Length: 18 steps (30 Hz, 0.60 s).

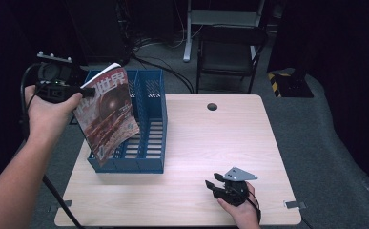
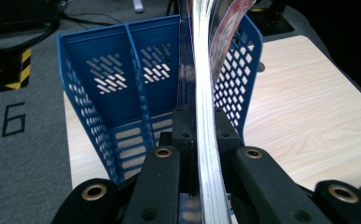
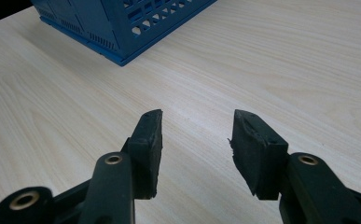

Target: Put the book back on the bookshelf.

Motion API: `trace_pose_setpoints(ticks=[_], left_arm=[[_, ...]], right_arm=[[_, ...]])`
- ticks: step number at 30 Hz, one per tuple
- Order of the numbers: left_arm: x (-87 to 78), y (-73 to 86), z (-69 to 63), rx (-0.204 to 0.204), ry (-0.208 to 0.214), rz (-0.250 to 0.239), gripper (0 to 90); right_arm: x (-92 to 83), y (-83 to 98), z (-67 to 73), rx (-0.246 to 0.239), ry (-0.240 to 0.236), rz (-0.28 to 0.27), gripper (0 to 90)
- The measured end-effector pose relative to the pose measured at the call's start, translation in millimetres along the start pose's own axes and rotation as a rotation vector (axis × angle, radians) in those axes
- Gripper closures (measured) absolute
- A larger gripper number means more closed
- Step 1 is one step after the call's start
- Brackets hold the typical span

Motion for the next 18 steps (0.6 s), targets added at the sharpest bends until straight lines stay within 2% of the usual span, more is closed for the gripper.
trace_pose_setpoints(ticks=[12,13,18], left_arm=[[21.1,-1.9,2.4,-0.066,-0.038,-0.015,83.6],[22.9,-2.0,3.1,-0.072,-0.044,-0.014,83.6],[30.2,-3.2,7.1,-0.097,-0.073,-0.031,83.6]], right_arm=[[-1.7,-0.1,0.0,0.010,0.000,-0.006,53.0],[-1.8,-0.3,-0.9,-0.001,0.000,-0.007,53.0],[-2.2,-0.2,-0.6,0.007,-0.001,-0.007,53.0]])
Point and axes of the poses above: each handheld gripper's, and its own axes: x roughly forward along the jaws, y roughly out of its underside, z roughly to its left, the point moved 2 cm from there along x, roughly forward along the jaws, and after that the axes turned 7 degrees about -y, right-handed, at the moved point
